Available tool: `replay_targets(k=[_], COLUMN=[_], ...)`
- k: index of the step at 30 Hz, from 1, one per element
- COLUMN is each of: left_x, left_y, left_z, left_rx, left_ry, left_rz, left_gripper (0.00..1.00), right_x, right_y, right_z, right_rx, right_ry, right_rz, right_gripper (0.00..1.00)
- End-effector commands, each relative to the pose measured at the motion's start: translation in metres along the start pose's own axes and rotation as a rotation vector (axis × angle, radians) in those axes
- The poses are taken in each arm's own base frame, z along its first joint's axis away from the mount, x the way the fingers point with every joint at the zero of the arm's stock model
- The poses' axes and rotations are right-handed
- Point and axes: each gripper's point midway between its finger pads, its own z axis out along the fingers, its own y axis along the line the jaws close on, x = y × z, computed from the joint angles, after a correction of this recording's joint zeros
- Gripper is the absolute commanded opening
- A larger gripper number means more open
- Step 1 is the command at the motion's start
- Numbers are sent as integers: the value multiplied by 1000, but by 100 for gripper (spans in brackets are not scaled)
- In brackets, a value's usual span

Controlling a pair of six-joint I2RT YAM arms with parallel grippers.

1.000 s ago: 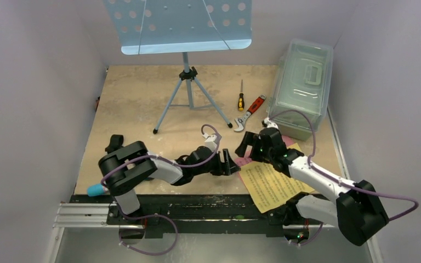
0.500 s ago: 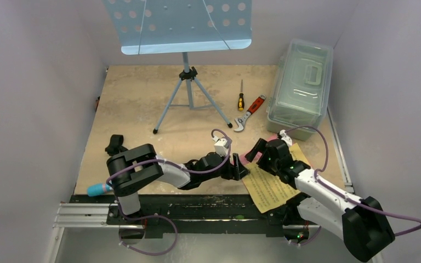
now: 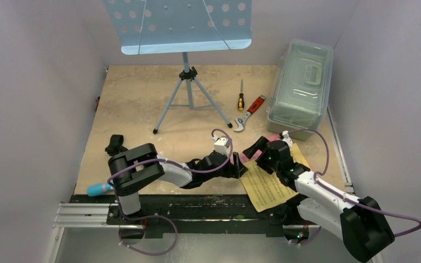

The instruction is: Set up the instrument practice props

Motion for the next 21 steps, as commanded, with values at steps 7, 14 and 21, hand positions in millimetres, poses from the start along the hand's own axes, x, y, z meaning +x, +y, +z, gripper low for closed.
replay_targets(k=[7,14,21], left_x=[-10,15,20], left_y=[-4,-3,-29], left_z=[2,17,6], left_rx=[-9,8,156], left_ry=[-16,72,107], left_rz=[40,-32,-162], left_gripper=[71,62,48], right_x=[10,7,7], right_y=[-17,-12,-8], right_z=[-2,-3,-1], right_rx=[63,60,55], right_ry=[46,48,57], right_rz=[-50,-56,-55], right_gripper=[98,98,98])
